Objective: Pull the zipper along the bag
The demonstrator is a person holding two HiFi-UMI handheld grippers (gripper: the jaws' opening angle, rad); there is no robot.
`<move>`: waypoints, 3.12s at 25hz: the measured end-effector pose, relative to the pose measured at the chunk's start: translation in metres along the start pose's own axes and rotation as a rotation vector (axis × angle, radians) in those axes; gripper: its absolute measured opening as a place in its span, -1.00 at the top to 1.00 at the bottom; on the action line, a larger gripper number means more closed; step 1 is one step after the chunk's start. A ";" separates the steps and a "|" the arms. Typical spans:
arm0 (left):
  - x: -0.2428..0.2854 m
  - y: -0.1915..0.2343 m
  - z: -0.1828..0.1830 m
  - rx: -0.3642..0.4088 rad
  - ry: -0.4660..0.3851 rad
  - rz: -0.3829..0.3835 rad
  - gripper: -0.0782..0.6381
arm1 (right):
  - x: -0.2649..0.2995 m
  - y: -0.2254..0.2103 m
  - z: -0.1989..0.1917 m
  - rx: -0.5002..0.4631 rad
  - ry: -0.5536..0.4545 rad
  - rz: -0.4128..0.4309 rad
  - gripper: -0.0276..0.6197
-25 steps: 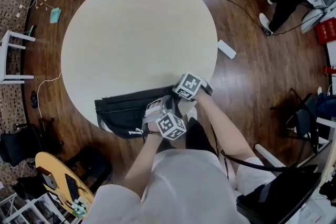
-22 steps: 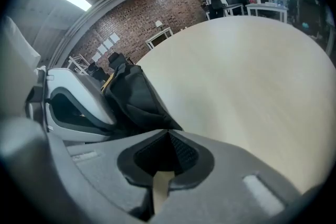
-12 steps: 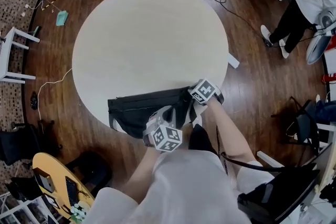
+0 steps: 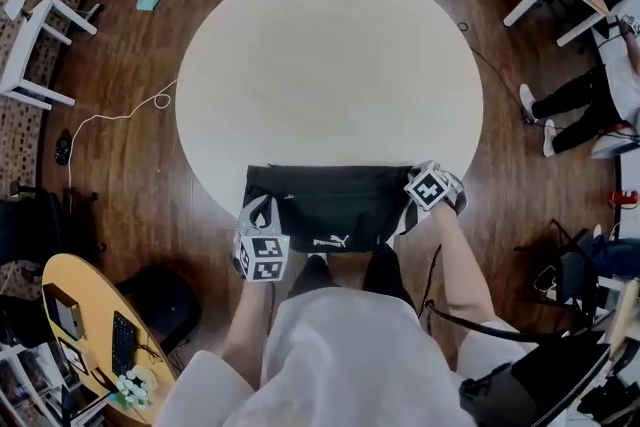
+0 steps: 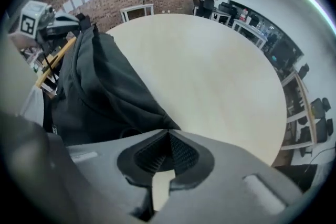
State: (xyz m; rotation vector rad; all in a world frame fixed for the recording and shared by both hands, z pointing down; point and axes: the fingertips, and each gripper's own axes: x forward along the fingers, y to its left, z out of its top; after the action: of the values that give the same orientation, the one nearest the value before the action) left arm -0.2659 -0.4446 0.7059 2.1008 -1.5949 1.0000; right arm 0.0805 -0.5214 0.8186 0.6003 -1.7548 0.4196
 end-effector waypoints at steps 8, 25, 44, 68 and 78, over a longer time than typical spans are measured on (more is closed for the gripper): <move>0.069 0.096 -0.066 -0.053 0.056 0.061 0.71 | 0.007 -0.001 0.000 -0.084 0.129 -0.108 0.95; -0.023 0.086 -0.034 -0.238 -0.209 -0.064 0.62 | -0.129 0.028 0.076 0.208 -0.355 -0.393 0.95; -0.274 -0.248 0.013 -0.136 -0.558 -0.167 0.73 | -0.348 0.270 -0.136 0.304 -1.057 -0.253 0.95; -0.438 -0.257 -0.018 -0.037 -0.703 -0.074 0.73 | -0.442 0.411 -0.114 0.084 -1.175 -0.309 0.95; -0.448 -0.216 -0.023 -0.027 -0.723 -0.082 0.73 | -0.432 0.427 -0.089 0.092 -1.158 -0.328 0.95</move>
State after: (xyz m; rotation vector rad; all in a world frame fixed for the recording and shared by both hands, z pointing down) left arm -0.1312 -0.0423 0.4451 2.6521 -1.7659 0.1707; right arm -0.0209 -0.0509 0.4372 1.3420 -2.6445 -0.1462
